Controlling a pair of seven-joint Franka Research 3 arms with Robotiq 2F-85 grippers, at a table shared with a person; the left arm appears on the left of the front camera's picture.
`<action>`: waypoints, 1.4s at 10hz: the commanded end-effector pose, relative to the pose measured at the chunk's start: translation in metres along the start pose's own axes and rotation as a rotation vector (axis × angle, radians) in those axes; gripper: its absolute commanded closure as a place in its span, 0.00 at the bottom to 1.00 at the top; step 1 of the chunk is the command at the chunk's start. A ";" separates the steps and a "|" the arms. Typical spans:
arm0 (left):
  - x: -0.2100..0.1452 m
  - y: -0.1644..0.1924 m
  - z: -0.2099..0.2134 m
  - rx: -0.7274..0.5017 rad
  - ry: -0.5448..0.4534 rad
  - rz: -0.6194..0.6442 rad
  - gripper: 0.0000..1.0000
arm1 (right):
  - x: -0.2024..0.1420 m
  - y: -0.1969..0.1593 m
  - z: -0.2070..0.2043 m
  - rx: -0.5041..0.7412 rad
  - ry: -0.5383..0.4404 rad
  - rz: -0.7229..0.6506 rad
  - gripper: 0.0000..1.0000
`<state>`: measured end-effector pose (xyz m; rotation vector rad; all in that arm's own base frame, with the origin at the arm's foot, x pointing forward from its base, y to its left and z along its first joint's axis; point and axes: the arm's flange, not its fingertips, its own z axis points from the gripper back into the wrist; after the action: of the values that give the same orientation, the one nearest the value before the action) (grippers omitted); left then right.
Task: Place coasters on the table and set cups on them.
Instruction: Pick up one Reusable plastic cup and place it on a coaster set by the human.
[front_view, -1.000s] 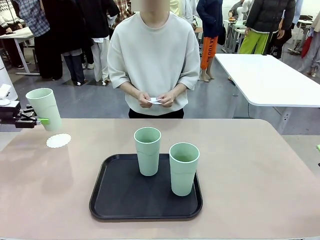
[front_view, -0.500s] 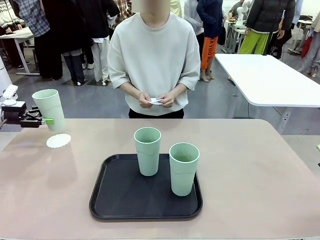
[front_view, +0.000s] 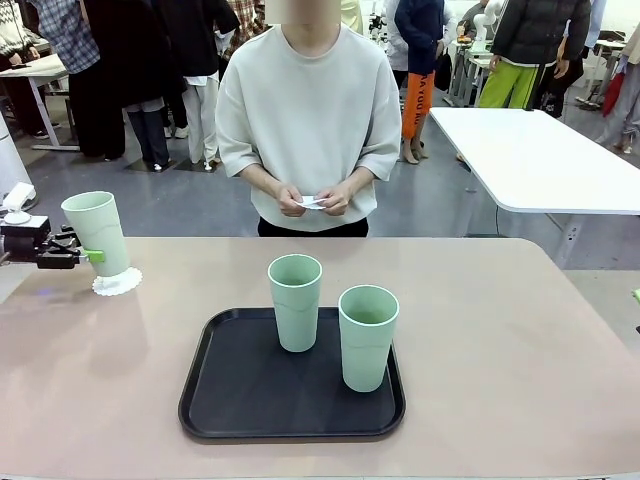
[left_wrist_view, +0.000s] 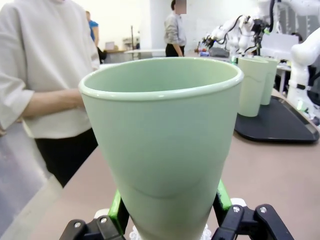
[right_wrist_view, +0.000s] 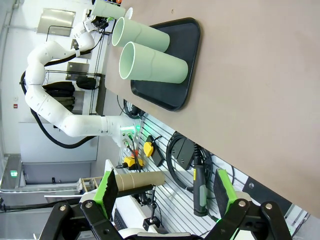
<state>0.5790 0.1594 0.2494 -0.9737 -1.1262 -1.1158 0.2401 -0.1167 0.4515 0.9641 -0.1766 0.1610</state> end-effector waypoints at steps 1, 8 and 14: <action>0.001 -0.007 -0.002 -0.022 0.009 -0.022 0.17 | 0.001 -0.001 -0.001 0.018 -0.007 0.013 0.00; -0.006 0.005 0.000 -0.006 0.004 -0.006 0.17 | 0.001 -0.001 -0.001 0.018 -0.007 0.013 0.00; -0.016 0.004 -0.002 -0.014 0.012 0.004 0.17 | 0.001 -0.001 -0.001 0.018 -0.007 0.013 0.00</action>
<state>0.5808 0.1611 0.2340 -0.9754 -1.1091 -1.1180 0.2401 -0.1167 0.4515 0.9641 -0.1766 0.1610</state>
